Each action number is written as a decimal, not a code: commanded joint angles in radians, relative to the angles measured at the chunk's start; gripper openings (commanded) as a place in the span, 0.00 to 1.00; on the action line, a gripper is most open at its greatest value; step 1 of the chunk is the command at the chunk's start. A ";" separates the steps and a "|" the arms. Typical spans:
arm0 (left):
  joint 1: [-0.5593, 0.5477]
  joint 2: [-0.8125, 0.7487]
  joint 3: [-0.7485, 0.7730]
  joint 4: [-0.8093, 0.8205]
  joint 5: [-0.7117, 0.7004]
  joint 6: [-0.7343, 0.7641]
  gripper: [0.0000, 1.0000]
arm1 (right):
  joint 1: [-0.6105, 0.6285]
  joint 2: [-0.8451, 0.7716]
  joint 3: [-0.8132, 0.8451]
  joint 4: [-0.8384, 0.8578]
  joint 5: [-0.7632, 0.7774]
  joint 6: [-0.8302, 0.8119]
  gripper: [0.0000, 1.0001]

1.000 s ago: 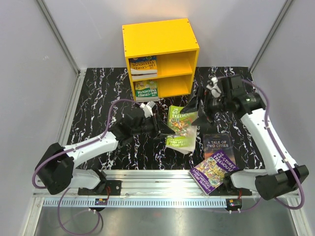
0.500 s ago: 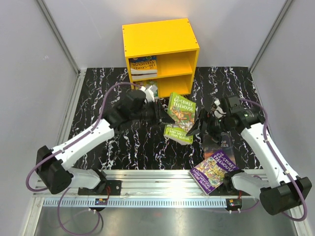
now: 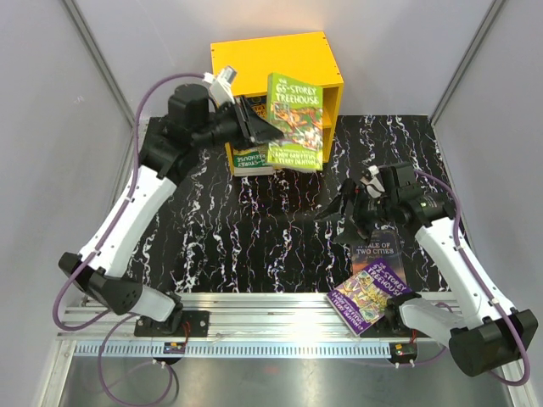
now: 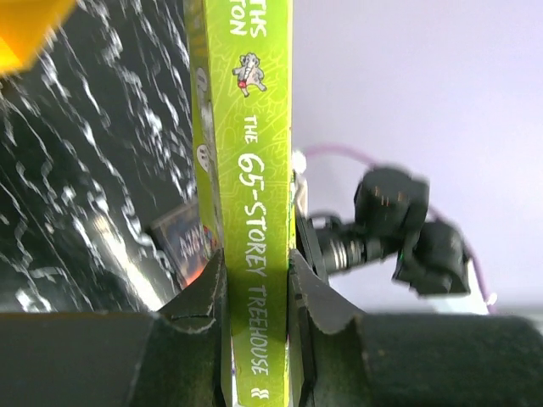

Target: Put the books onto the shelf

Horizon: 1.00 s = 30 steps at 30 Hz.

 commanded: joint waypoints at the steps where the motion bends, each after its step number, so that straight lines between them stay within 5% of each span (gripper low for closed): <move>1: 0.111 0.043 0.115 0.186 0.129 -0.033 0.00 | 0.005 0.005 0.026 0.073 -0.042 0.033 1.00; 7: 0.337 0.237 0.176 0.551 0.246 -0.328 0.00 | 0.005 -0.039 -0.060 0.079 -0.050 0.042 1.00; 14: 0.432 0.630 0.771 0.251 0.287 -0.286 0.00 | 0.005 -0.084 -0.127 0.092 -0.055 0.059 1.00; 22: 0.539 0.659 0.681 0.312 0.371 -0.340 0.09 | 0.005 -0.052 -0.113 0.075 -0.041 0.027 1.00; 26: 0.562 0.718 0.724 0.249 0.456 -0.311 0.32 | 0.005 -0.021 -0.115 0.082 -0.044 0.019 1.00; 30: 0.567 0.727 0.715 0.174 0.468 -0.248 0.41 | 0.005 0.013 -0.107 0.099 -0.051 0.015 1.00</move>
